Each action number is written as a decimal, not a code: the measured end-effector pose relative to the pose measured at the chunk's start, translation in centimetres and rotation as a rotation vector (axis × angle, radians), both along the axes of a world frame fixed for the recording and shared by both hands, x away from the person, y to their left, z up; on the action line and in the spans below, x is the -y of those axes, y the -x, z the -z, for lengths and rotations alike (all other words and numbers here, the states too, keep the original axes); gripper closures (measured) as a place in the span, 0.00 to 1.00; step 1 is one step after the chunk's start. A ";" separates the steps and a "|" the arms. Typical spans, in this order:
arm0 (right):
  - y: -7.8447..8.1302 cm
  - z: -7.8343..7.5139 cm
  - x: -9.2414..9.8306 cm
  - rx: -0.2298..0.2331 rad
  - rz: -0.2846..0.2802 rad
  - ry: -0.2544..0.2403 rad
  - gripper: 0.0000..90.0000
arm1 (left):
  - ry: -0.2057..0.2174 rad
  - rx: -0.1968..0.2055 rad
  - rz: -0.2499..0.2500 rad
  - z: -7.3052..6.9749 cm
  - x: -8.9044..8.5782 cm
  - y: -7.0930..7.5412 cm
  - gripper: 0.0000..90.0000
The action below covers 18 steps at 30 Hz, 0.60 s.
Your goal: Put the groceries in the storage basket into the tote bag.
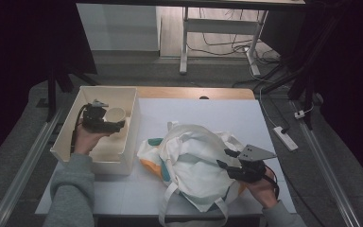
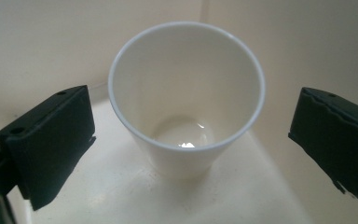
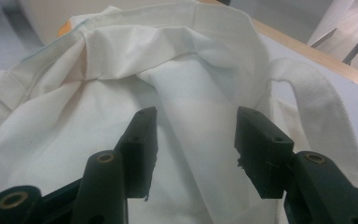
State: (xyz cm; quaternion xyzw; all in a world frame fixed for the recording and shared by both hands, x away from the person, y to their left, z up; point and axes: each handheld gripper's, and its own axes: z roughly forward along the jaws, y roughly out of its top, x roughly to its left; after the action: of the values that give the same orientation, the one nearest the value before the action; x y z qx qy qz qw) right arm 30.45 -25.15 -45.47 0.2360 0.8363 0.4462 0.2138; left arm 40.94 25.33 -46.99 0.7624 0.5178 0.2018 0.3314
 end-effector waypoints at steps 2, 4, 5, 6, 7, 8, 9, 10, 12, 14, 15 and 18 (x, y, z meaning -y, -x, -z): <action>0.0 -0.2 -0.1 0.005 -0.004 -0.002 0.54 | 0.002 0.001 0.002 0.2 0.1 -0.3 0.01; 0.0 -0.3 -0.1 0.006 -0.005 -0.004 0.54 | 0.002 -0.003 0.000 0.5 0.2 -0.6 0.01; 0.0 -0.3 -0.1 0.008 -0.005 -0.004 0.54 | 0.001 -0.005 -0.004 0.7 0.2 -0.9 0.01; 0.0 -0.4 -0.1 0.011 -0.006 -0.003 0.54 | 0.004 -0.007 -0.006 0.9 0.3 -1.1 0.01; 0.0 -0.4 -0.1 0.011 -0.006 -0.004 0.54 | 0.006 -0.009 -0.002 1.0 0.3 -1.2 0.02; 0.0 -0.4 0.0 0.011 -0.006 -0.003 0.54 | 0.001 -0.011 0.004 1.2 0.5 -1.3 0.02; 0.0 -0.4 0.0 0.011 -0.006 -0.003 0.54 | -0.009 -0.010 0.007 1.2 0.6 -1.4 0.03; -0.1 -0.4 0.0 0.011 -0.005 -0.004 0.54 | -0.012 -0.009 0.006 1.2 0.7 -1.5 0.03; -0.1 -0.4 0.0 0.008 -0.002 -0.006 0.54 | -0.009 -0.005 0.011 1.2 0.7 -1.5 0.05; -0.1 -0.3 0.0 0.007 -0.001 -0.004 0.54 | -0.003 0.001 0.012 1.2 0.6 -1.6 0.07; -0.1 -0.3 0.0 0.007 -0.001 -0.004 0.54 | 0.001 0.005 0.018 1.1 0.6 -1.6 0.09; -0.1 -0.4 -0.1 0.007 -0.001 -0.005 0.54 | -0.002 0.018 0.016 1.0 0.5 -1.5 0.17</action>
State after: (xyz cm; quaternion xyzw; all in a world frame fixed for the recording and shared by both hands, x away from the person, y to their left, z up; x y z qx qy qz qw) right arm 30.59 -25.02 -45.05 0.2343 0.8346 0.4493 0.2158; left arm 42.40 24.80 -47.95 0.7649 0.5087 0.2064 0.3369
